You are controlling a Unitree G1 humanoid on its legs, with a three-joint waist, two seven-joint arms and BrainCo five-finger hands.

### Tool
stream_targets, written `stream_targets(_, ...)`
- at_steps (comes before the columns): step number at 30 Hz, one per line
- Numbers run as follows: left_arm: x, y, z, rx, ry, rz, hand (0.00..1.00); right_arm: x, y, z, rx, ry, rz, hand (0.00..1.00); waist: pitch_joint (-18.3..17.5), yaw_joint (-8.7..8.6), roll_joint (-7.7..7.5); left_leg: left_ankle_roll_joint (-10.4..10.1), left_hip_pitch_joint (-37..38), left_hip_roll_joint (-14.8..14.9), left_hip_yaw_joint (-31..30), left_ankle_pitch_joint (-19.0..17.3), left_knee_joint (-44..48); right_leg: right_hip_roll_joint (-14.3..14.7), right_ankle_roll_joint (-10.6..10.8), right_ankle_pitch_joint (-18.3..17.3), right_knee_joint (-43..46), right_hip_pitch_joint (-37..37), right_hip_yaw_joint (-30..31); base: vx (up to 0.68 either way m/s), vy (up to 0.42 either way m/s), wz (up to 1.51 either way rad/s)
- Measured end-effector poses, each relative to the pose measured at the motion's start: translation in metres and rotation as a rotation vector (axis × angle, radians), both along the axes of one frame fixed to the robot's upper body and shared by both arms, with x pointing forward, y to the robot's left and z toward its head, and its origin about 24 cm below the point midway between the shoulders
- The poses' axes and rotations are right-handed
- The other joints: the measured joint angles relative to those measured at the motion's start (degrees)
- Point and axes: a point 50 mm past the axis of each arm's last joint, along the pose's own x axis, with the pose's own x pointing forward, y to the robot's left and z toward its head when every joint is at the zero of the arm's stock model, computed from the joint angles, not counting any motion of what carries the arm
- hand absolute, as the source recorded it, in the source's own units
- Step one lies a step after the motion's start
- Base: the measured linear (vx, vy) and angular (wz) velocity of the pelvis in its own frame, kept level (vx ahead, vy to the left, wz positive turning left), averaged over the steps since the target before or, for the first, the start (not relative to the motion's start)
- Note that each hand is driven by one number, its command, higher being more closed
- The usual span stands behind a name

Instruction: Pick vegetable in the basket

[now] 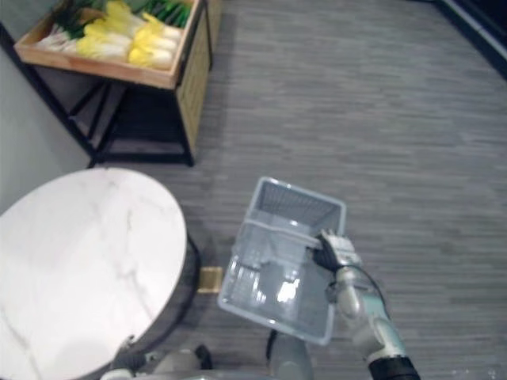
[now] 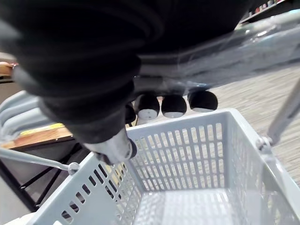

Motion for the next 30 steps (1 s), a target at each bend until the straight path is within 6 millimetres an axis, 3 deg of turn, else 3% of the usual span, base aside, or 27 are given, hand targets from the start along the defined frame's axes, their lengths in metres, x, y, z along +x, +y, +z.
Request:
stream_targets(3, 0.014, 0.004, 0.005, 0.014, -0.039, -0.017, 0.00, 0.005, -0.003, -0.001, -0.002, 0.003, -0.014, 1.00, 0.04, -0.58, -0.31, -0.08, 0.39, 0.96, -0.29, 0.65, -1.00, -0.28, -1.35, -1.35, -7.52, -0.07, -2.20, 0.15, -0.026, 0.15)
stream_targets(7, 0.022, 0.004, 0.008, 0.018, -0.069, -0.022, 0.00, 0.012, -0.008, 0.003, -0.013, -0.007, -0.042, 1.00, 0.71, -0.55, 0.49, -1.36, 2.09, 3.77, -2.59, 1.14, -2.61, -0.82, 1.72, 1.11, -16.77, -1.06, -0.73, 0.24, -0.206, 0.24)
stream_targets(9, 0.021, 0.006, 0.008, 0.024, -0.066, -0.019, 0.00, 0.011, -0.008, 0.002, -0.016, -0.002, -0.051, 1.00, 0.54, -0.61, 0.06, -4.16, 4.42, 4.25, -3.80, 0.66, -3.59, -2.42, 2.15, 1.42, -18.45, -0.52, -0.94, 0.31, -0.335, 0.35)
stream_targets(10, 0.023, 0.006, 0.008, 0.014, -0.071, 0.012, 0.00, 0.011, -0.012, 0.000, -0.022, 0.008, -0.072, 1.00, 0.50, -0.49, 1.11, -8.18, 6.64, 6.30, -5.36, -1.76, -3.32, -2.42, 1.60, 4.43, -13.29, -1.24, -1.64, 0.36, -0.372, 0.29)
stream_targets(12, 0.023, -0.003, 0.006, -0.016, -0.083, 0.038, 0.00, 0.011, -0.012, 0.000, -0.020, 0.012, -0.079, 1.00, -0.43, -0.37, 3.43, -9.46, 5.72, 9.38, -5.74, -0.45, -2.42, -0.43, -0.08, 0.47, -9.40, -2.92, -3.45, 0.32, -0.354, 0.19)
stream_targets(13, 0.022, -0.012, 0.004, -0.041, -0.084, 0.057, 0.00, 0.011, -0.010, 0.000, -0.012, 0.011, -0.078, 1.00, -0.58, -0.58, 4.13, -9.27, 3.68, 11.79, -9.22, 2.83, 0.97, 0.81, -1.89, -4.13, -4.56, -3.74, -4.97, 0.28, -0.368, 0.19)
stream_targets(14, 0.022, -0.013, 0.004, -0.044, -0.081, 0.060, 0.00, 0.011, -0.010, 0.000, -0.011, 0.011, -0.079, 1.00, -0.58, -0.76, 4.09, -9.15, 3.20, 12.01, -10.08, 3.51, 2.00, 0.81, -2.18, -4.90, -3.83, -3.68, -5.34, 0.35, -0.476, 0.33)
stream_targets(16, 0.021, -0.018, 0.003, -0.063, -0.083, 0.080, 0.00, 0.008, -0.013, -0.001, -0.011, 0.013, -0.091, 1.00, -0.61, -0.83, 3.85, -7.65, -0.88, 13.46, -13.63, 9.04, 9.84, 1.38, -3.66, -8.65, -1.61, -1.66, -7.49, 0.32, -0.417, 0.38)
stream_targets(18, 0.021, -0.015, 0.004, -0.066, -0.094, 0.123, 0.00, 0.003, -0.016, -0.005, -0.016, 0.030, -0.099, 1.00, -0.53, -0.71, 3.27, -4.26, -4.63, 14.65, -14.27, 18.52, 17.15, 1.88, -4.94, -10.91, -2.40, 2.48, -9.76, 0.34, -0.381, 0.43)
stream_targets(19, 0.021, -0.014, 0.004, -0.064, -0.094, 0.125, 0.00, 0.001, -0.016, -0.005, -0.017, 0.032, -0.099, 1.00, -0.25, -0.66, 2.80, -3.40, -5.84, 15.32, -13.77, 20.24, 19.42, 2.18, -5.38, -11.35, -3.19, 3.91, -10.47, 0.35, -0.401, 0.38)
stream_targets(20, 0.022, -0.013, 0.005, -0.062, -0.103, 0.130, 0.00, -0.001, -0.017, -0.005, -0.018, 0.034, -0.101, 1.00, -0.09, 0.10, 2.56, -2.46, -9.27, 15.87, -11.38, 17.03, 27.77, 3.06, -6.48, -12.05, -5.40, 6.89, -11.10, 0.30, -0.351, 0.21)
stream_targets(23, 0.022, -0.011, 0.006, -0.057, -0.107, 0.132, 0.00, -0.006, -0.016, -0.007, -0.015, 0.039, -0.100, 1.00, -0.05, 1.17, 2.49, -2.02, -14.07, 12.14, -8.85, 9.20, 35.57, 4.65, -7.37, -12.64, -9.72, 12.46, -12.68, 0.18, -0.200, 0.19)
stream_targets(26, 0.020, -0.008, 0.005, -0.050, -0.100, 0.132, 0.00, -0.005, -0.014, -0.004, -0.013, 0.028, -0.092, 1.00, 0.19, 2.62, 1.96, -1.35, -19.64, 7.32, -3.83, 5.26, 33.01, 5.89, -7.65, -12.87, -13.08, 15.74, -13.89, 0.16, -0.067, 0.16)
stream_targets(28, 0.016, -0.008, 0.004, -0.049, -0.086, 0.125, 0.00, -0.005, -0.014, -0.004, -0.013, 0.029, -0.089, 1.00, 0.42, 3.13, 1.59, -1.33, -20.65, 3.36, -0.52, 4.92, 23.47, 5.90, -7.12, -12.56, -15.15, 17.73, -14.67, 0.21, 0.006, 0.12)
stream_targets(29, 0.012, -0.010, 0.003, -0.055, -0.074, 0.126, 0.00, -0.005, -0.014, -0.004, -0.013, 0.029, -0.088, 1.00, 0.33, 3.41, 1.73, -1.81, -19.93, 0.55, 0.62, 6.08, 14.00, 6.23, -6.51, -12.20, -16.40, 19.07, -15.03, 0.27, 0.061, 0.09)
stream_targets(30, 0.006, -0.011, 0.001, -0.060, -0.056, 0.127, 0.00, -0.005, -0.014, -0.004, -0.012, 0.028, -0.086, 1.00, -0.02, 3.84, 2.48, -2.11, -18.99, -1.38, 1.32, 10.08, 4.09, 7.01, -5.71, -11.70, -18.42, 20.43, -15.10, 0.28, 0.085, -0.01)
